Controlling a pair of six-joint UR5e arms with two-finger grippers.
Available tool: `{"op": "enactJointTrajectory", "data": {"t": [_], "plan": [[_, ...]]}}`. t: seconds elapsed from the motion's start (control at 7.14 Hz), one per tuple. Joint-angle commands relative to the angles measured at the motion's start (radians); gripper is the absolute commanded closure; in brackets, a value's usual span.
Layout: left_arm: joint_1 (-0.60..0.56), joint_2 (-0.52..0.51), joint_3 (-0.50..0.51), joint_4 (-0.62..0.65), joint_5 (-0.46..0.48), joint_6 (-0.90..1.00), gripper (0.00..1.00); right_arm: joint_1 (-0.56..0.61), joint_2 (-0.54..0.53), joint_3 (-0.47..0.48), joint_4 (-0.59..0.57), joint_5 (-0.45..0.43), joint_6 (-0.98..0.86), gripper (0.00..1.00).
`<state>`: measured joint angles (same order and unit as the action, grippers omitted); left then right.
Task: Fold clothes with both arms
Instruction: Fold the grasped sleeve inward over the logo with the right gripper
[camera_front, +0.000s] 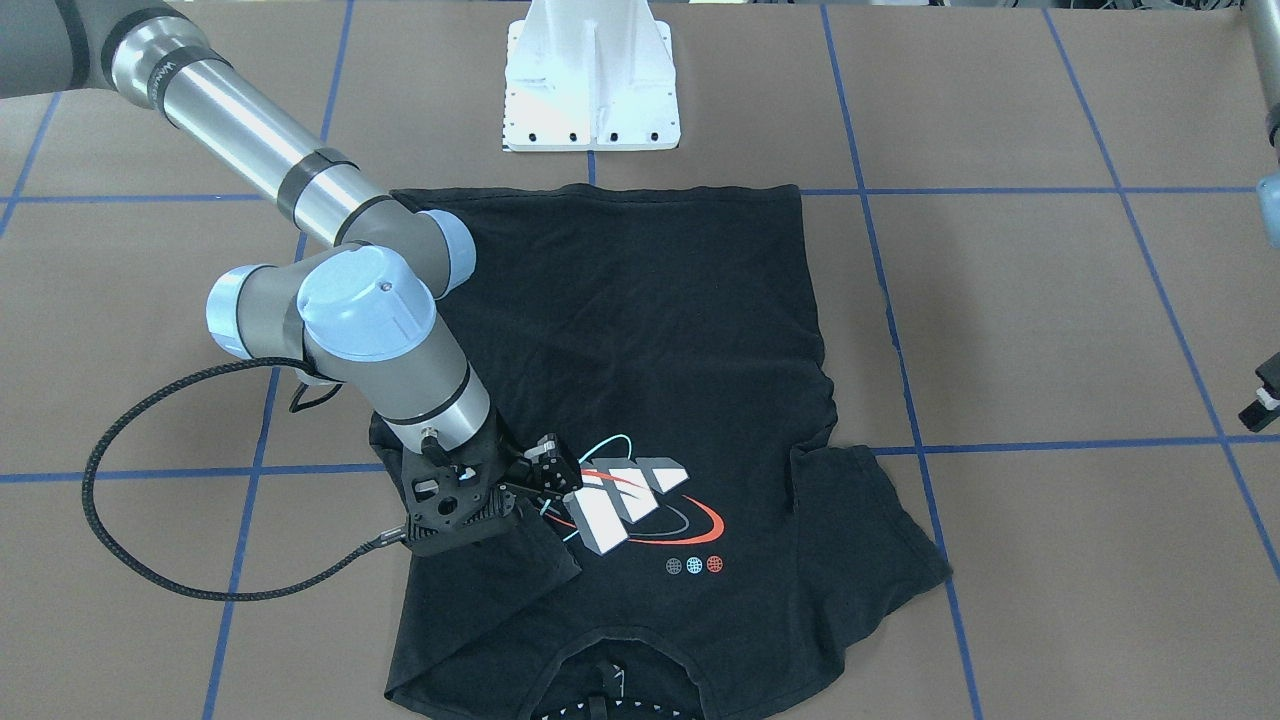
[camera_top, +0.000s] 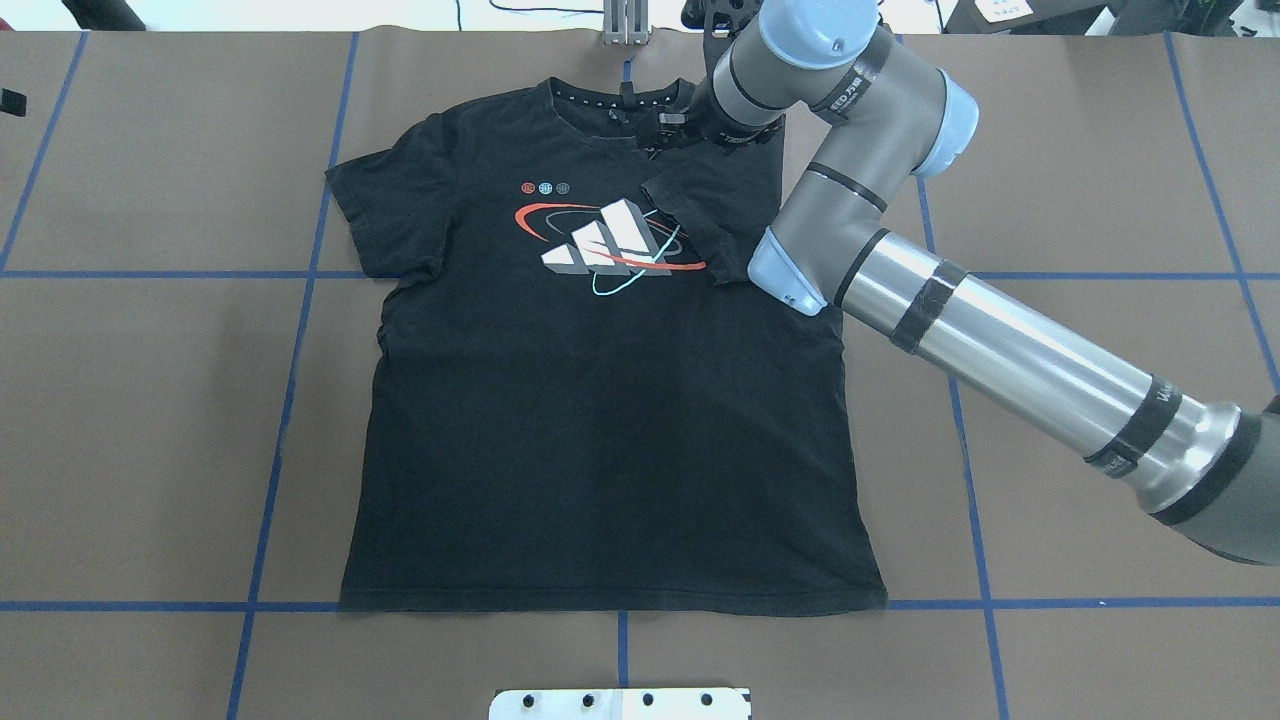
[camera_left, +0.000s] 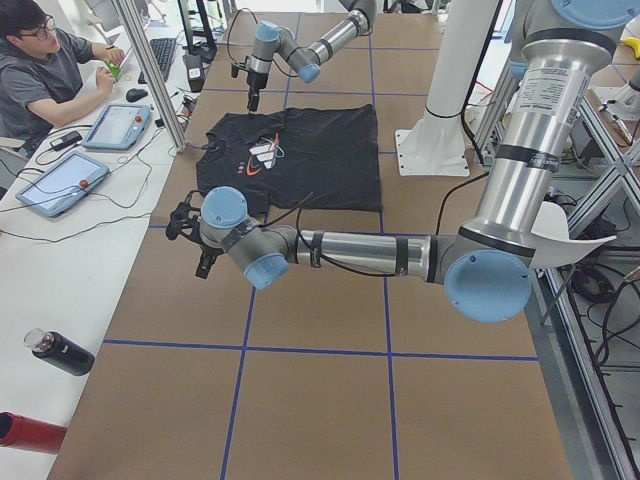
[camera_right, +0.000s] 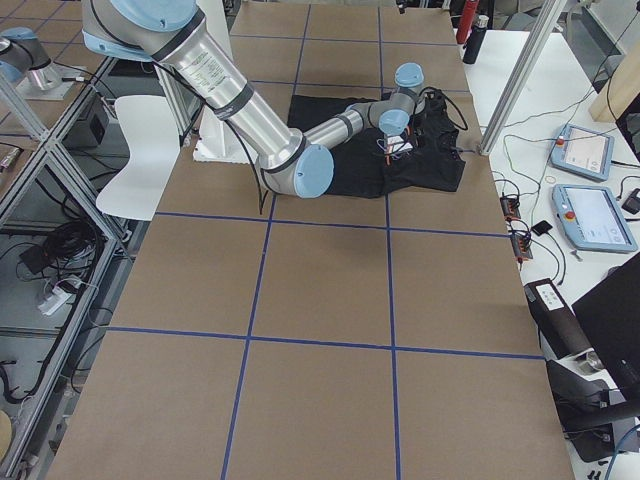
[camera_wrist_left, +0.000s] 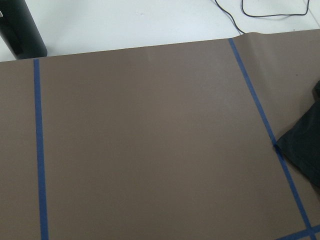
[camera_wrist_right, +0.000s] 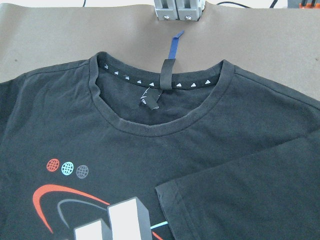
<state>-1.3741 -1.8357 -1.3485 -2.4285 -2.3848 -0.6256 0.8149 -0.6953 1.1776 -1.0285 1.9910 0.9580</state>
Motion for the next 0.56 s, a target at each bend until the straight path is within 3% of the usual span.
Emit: {"op": "enactJointTrajectory", "data": {"t": [0.0, 0.28, 0.42], "plan": [[0.109, -0.042, 0.028, -0.159, 0.018, -0.248, 0.0, 0.017, -0.047, 0.204, -0.214, 0.064, 0.004, 0.0], [0.224, -0.126, 0.098, -0.22, 0.207, -0.344, 0.0, 0.021, -0.122, 0.4, -0.376, 0.103, 0.017, 0.0], [0.256, -0.182, 0.171, -0.265, 0.305, -0.402, 0.0, 0.027, -0.153, 0.448, -0.396, 0.147, 0.051, 0.0]]}}
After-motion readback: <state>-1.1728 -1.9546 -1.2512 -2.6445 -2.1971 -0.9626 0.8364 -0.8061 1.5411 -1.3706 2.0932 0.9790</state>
